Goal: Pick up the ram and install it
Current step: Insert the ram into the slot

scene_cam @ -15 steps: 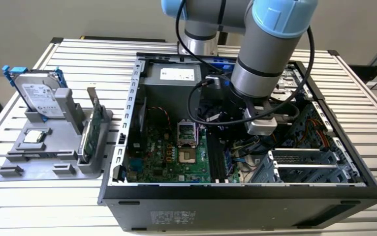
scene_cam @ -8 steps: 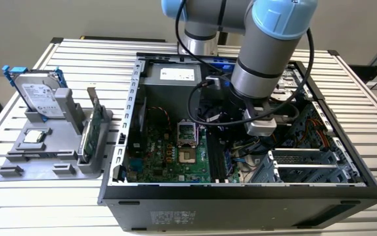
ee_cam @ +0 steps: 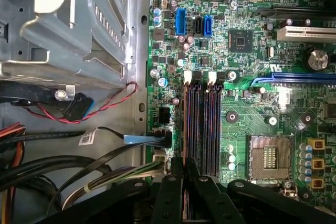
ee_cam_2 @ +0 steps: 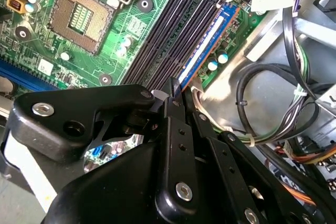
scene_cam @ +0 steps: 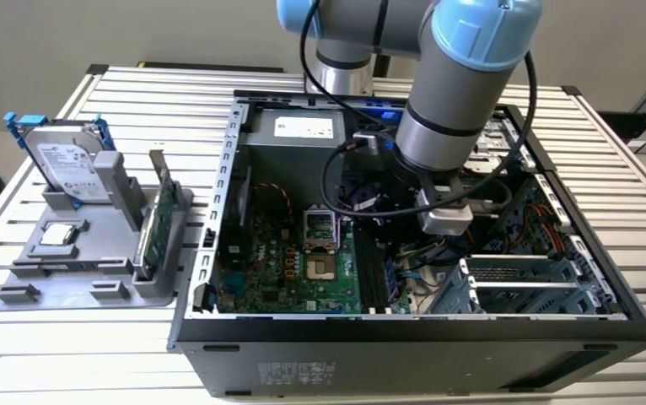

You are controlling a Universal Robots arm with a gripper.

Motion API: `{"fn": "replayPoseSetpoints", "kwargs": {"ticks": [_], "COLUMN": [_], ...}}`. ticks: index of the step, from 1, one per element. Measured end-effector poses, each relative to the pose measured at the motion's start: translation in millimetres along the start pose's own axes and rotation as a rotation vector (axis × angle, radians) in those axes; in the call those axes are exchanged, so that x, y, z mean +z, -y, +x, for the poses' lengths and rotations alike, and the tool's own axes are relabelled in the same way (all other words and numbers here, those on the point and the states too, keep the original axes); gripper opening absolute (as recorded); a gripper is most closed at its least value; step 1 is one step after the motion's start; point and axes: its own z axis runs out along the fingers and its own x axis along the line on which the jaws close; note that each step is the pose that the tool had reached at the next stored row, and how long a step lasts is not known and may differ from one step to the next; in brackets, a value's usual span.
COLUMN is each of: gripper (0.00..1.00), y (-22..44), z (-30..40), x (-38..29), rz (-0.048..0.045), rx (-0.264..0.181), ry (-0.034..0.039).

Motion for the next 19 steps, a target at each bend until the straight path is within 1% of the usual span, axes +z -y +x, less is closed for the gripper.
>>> {"fn": "replayPoseSetpoints", "kwargs": {"ticks": [4, 19], "gripper": [0.00, 0.00], "y": [-1.3, -1.2], "z": [0.0, 0.1], "x": [0.2, 2.6], "rz": [-0.0003, -0.0005], "rx": [0.000, 0.000], "ry": [0.0011, 0.0012]}}
